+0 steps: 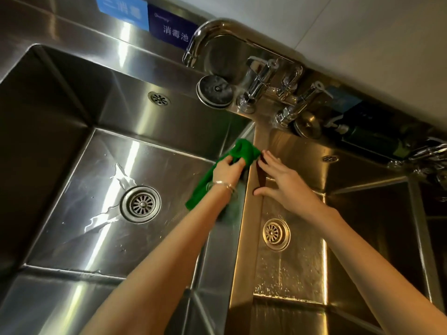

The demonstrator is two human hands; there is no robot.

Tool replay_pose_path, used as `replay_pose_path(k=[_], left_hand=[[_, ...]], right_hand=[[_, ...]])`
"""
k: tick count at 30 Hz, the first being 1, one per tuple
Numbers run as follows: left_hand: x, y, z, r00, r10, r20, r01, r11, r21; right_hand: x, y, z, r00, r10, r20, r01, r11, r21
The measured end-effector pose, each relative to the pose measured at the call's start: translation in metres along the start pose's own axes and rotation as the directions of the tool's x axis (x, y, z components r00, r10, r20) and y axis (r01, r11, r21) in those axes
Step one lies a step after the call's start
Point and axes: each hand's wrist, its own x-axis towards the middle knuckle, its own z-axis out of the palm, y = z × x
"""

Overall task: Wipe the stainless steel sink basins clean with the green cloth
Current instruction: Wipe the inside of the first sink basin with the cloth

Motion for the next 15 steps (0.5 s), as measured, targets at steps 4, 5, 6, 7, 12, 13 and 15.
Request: replay_pose_path(k=[4, 5, 6, 7, 12, 13, 15], left_hand=[[0.023, 0.007, -0.002, 0.999, -0.003, 0.040, 0.002, 1.000, 0.008], [0.021, -0.003, -0.006, 0.998, -0.028, 0.056, 0.026, 0.999, 0.032], [0.015, -0.015, -0.010, 0.997, -0.050, 0.060, 0.046, 0.997, 0.062], [0.009, -0.027, -0.016, 0.996, -0.066, 0.057, 0.062, 0.995, 0.077], [-0.008, -0.037, -0.023, 0.978, -0.086, 0.192, 0.088, 0.996, -0.001], [-0.002, -0.032, -0.020, 0.979, -0.076, 0.188, 0.080, 0.997, -0.013], [0.015, -0.018, -0.010, 0.987, -0.044, 0.155, 0.053, 0.997, -0.055]], right_hand=[[0.012, 0.000, -0.011, 1.000, 0.017, -0.006, -0.017, 1.000, -0.011], [0.016, -0.001, -0.013, 1.000, 0.017, 0.010, -0.017, 1.000, -0.012], [0.018, -0.002, -0.016, 0.999, 0.009, 0.034, -0.009, 1.000, -0.015], [0.020, -0.002, -0.018, 0.998, 0.003, 0.059, -0.001, 1.000, -0.025], [0.022, 0.001, -0.018, 1.000, -0.028, 0.012, 0.027, 0.997, 0.078], [0.023, 0.000, -0.017, 0.997, -0.033, -0.069, 0.045, 0.983, 0.178], [0.028, -0.001, -0.013, 0.980, -0.010, -0.197, 0.069, 0.952, 0.298]])
